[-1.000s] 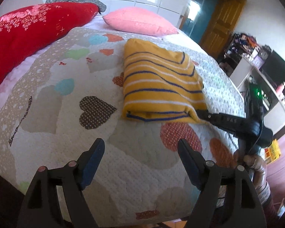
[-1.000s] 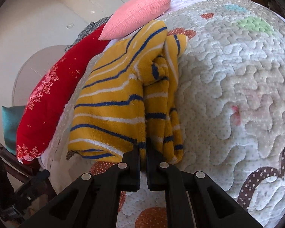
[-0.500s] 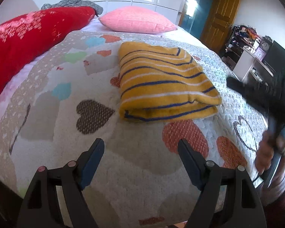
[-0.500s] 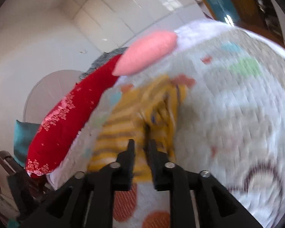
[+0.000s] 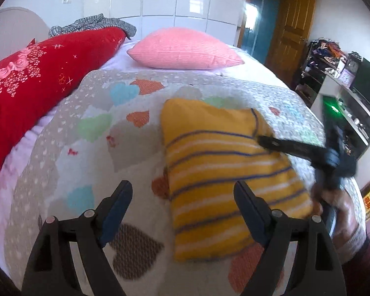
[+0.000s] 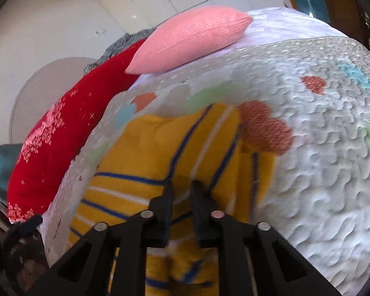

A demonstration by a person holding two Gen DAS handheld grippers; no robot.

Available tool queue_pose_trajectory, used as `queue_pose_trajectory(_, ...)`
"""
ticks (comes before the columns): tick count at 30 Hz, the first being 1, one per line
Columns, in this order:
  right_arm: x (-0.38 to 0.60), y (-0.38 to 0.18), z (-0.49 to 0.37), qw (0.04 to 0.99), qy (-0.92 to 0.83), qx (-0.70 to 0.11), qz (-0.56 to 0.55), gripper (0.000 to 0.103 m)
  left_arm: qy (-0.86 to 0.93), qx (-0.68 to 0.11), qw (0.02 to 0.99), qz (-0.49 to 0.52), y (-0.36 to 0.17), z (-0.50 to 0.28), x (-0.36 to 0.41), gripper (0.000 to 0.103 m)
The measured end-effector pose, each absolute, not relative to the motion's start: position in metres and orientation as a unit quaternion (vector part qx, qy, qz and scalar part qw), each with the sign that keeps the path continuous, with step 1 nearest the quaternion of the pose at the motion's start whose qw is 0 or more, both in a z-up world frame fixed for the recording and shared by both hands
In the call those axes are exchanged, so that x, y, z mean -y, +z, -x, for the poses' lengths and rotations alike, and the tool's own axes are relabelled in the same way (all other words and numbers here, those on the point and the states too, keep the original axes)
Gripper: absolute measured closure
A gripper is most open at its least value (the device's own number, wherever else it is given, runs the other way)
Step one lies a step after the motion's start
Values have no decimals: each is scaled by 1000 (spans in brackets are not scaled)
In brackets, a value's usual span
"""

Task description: Fold small clothes

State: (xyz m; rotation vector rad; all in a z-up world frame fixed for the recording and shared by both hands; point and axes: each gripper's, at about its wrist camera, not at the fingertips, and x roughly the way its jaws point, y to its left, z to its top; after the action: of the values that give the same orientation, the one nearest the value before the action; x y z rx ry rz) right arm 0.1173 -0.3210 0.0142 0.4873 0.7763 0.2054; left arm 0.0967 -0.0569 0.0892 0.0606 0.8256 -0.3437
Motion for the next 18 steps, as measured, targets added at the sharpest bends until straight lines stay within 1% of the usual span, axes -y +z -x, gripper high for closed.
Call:
queue_pose_trajectory(2, 335, 4, -111, 899, 88, -358, -235, 93, -157, -411, 898, -26, 85, -119, 61, 18)
queue_pose_trajectory(6, 368, -21, -105, 862, 151, -327, -355, 92, -147, -439, 886, -12, 73, -169, 76, 18)
queue_pose_trajectory(8, 373, -27, -107, 849, 170, -325, -381, 92, -137, -449, 883, -18, 68, -196, 89, 18)
queue_pose_trajectory(14, 368, -27, -111, 849, 181, -320, -379, 91, -154, -475, 866, -18, 50, -267, 124, 18)
queue_pose_trajectory(16, 370, -27, -109, 849, 183, -320, -378, 91, -143, -487, 858, -81, 38, -278, 141, 18)
queue_pose_trajectory(18, 368, -28, -111, 848, 187, -320, -380, 91, -104, -469, 861, -168, 29, -280, 149, 17)
